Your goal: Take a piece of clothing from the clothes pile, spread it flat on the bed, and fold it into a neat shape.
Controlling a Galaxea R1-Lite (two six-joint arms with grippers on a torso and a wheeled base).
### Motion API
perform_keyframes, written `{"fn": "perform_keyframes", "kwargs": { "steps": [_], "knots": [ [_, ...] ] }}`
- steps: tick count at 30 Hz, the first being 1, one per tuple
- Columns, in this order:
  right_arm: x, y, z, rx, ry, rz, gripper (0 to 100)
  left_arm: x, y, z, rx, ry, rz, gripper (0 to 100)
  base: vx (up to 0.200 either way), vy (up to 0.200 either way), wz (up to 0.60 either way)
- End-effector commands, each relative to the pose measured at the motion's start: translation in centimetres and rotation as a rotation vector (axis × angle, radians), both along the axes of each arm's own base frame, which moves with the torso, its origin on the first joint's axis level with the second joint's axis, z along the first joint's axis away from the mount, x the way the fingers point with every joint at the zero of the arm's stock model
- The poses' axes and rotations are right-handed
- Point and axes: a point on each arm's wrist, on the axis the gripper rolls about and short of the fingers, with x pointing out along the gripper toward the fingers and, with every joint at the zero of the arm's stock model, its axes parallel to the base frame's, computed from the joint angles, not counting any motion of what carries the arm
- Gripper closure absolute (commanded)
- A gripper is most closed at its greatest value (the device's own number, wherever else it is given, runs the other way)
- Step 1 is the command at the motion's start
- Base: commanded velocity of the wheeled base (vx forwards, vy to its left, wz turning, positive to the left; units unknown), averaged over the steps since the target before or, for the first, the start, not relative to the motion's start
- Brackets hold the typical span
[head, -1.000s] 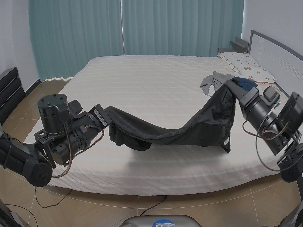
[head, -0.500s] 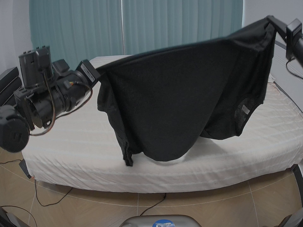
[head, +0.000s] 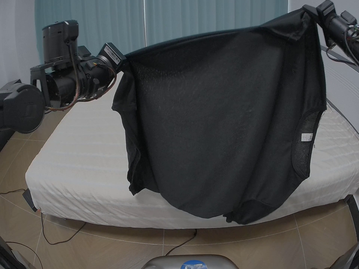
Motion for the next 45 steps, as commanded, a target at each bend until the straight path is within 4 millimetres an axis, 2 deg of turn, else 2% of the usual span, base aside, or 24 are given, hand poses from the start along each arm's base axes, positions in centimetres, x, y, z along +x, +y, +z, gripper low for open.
{"fn": "perform_keyframes", "kwargs": {
  "steps": [1, 2, 4, 6, 17, 19, 23, 29, 31, 37, 42, 43, 45],
  "knots": [
    [6.7, 1.5, -4.3, -0.029, 0.1, -0.009, 100, 4.4, -1.2, -4.0, 0.031, 0.104, 0.018, 100, 0.2, 0.0, 0.0],
    [8.2, 1.7, -5.0, -0.027, 0.085, -0.017, 100, 5.5, -1.0, -4.8, 0.038, 0.123, 0.032, 100, 0.2, 0.0, 0.0],
    [9.8, 2.2, -6.0, -0.025, 0.079, -0.016, 100, 6.7, -1.2, -5.9, 0.045, 0.142, 0.034, 100, 0.2, 0.0, 0.0],
    [11.5, 2.9, -7.8, -0.04, 0.109, -0.013, 100, 8.0, -1.3, -7.0, 0.051, 0.159, 0.042, 100, 0.2, 0.0, 0.0],
    [18.1, 4.9, -15.4, -0.043, 0.112, -0.058, 100, 14.0, -3.2, -14.2, 0.082, 0.253, 0.06, 100, 0.2, 0.0, 0.0],
    [19.5, 5.6, -18.0, -0.062, 0.139, -0.067, 100, 15.2, -3.8, -16.0, 0.089, 0.268, 0.062, 100, 0.2, 0.0, 0.0],
    [21.0, 6.2, -21.7, -0.086, 0.195, -0.068, 100, 16.5, -4.6, -18.0, 0.059, 0.292, 0.065, 100, 0.2, 0.0, 0.0],
    [22.7, 6.6, -26.7, -0.123, 0.248, -0.073, 100, 18.5, -5.4, -21.1, 0.028, 0.315, 0.097, 100, 0.0, 0.0, 0.0],
    [23.6, 6.8, -29.0, -0.145, 0.252, -0.081, 100, 19.0, -5.6, -22.8, 0.036, 0.335, 0.108, 100, 0.0, 0.0, 0.0],
    [25.6, 7.3, -33.0, -0.15, 0.276, -0.149, 100, 19.5, -5.7, -25.7, 0.053, 0.377, 0.118, 100, 0.0, 0.0, 0.0],
    [26.0, 8.0, -36.2, -0.177, 0.333, -0.141, 100, 20.2, -5.8, -27.4, 0.05, 0.392, 0.126, 100, 0.0, 0.0, 0.0],
    [26.0, 8.0, -36.6, -0.183, 0.341, -0.141, 0, 20.2, -5.8, -27.4, 0.047, 0.393, 0.126, 0, 0.0, 0.0, 0.0],
    [26.2, 7.8, -38.9, -0.25, 0.415, -0.146, 0, 20.5, -5.9, -27.9, 0.041, 0.39, 0.129, 0, 0.0, 0.0, 0.0]
  ]
}}
